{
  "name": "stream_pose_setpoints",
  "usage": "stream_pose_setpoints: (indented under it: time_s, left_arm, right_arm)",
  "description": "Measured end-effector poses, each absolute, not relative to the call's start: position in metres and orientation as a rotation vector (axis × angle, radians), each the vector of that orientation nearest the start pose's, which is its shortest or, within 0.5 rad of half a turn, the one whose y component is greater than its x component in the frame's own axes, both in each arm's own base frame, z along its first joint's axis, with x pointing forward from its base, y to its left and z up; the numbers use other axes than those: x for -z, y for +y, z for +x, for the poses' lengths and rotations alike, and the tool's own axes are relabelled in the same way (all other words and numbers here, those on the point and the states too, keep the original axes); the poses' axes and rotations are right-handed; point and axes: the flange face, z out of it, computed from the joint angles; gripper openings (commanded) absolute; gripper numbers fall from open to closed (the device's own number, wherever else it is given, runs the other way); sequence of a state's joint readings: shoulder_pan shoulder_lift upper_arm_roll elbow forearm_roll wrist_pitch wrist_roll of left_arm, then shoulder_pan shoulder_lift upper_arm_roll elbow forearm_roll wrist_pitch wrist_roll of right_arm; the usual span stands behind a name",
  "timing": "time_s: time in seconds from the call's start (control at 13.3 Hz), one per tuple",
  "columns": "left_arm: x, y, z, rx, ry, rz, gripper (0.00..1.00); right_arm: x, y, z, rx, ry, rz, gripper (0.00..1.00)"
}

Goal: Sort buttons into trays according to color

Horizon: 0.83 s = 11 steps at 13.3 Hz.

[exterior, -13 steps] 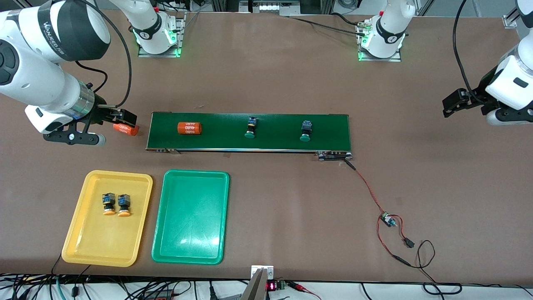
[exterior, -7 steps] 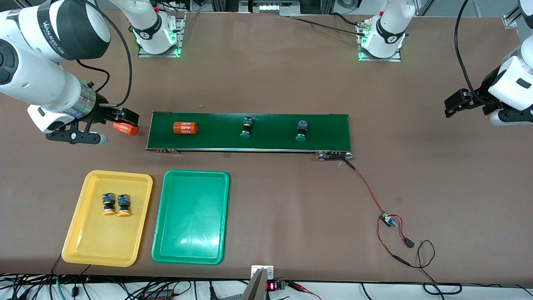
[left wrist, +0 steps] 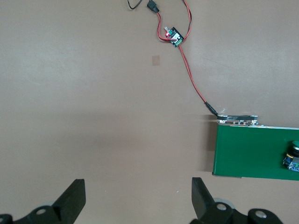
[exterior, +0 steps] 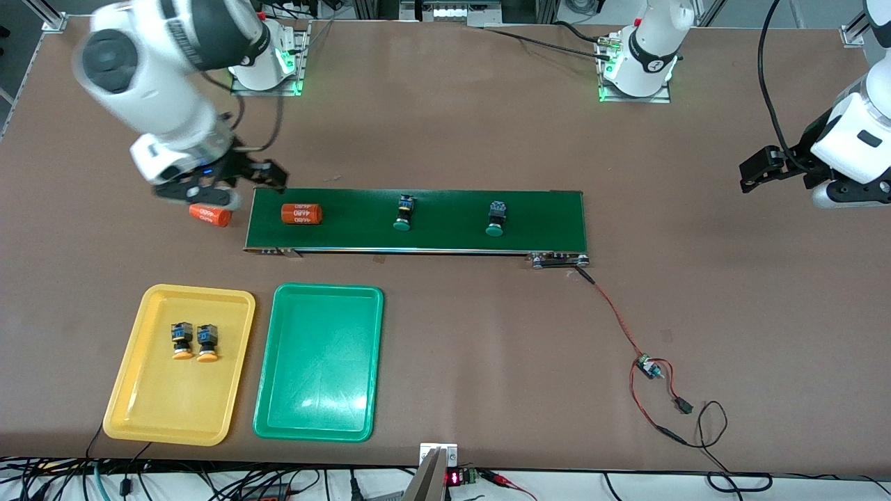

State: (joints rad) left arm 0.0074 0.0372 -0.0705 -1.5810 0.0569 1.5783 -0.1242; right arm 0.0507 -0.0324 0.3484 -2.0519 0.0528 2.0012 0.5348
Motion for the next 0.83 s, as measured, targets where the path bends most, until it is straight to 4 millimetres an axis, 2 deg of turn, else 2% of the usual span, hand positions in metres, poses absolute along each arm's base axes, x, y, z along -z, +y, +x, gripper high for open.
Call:
stream_pose_setpoints:
  time_s: [0.15, 0.3, 0.6, 0.83]
  left_arm:
    - [-0.6, -0.029, 0.564, -0.055, -0.091, -3.082, 1.0]
    - [-0.6, -0.029, 0.564, -0.056, -0.091, -3.082, 1.0]
    - [-0.6, -0.029, 0.564, -0.064, -0.09, -3.081, 1.0]
    - [-0.6, -0.03, 0.562, -0.079, -0.088, -3.08, 1.0]
  right_arm:
    - [-0.432, 0.243, 0.478, -0.012, 0.265, -3.103, 1.0]
    - [-0.414, 0.259, 0.465, 0.039, 0.274, -3.11, 1.0]
    - [-0.383, 0.279, 0.45, 0.128, 0.28, -3.111, 1.0]
    - [-0.362, 0.284, 0.445, 0.135, 0.233, -3.13, 1.0]
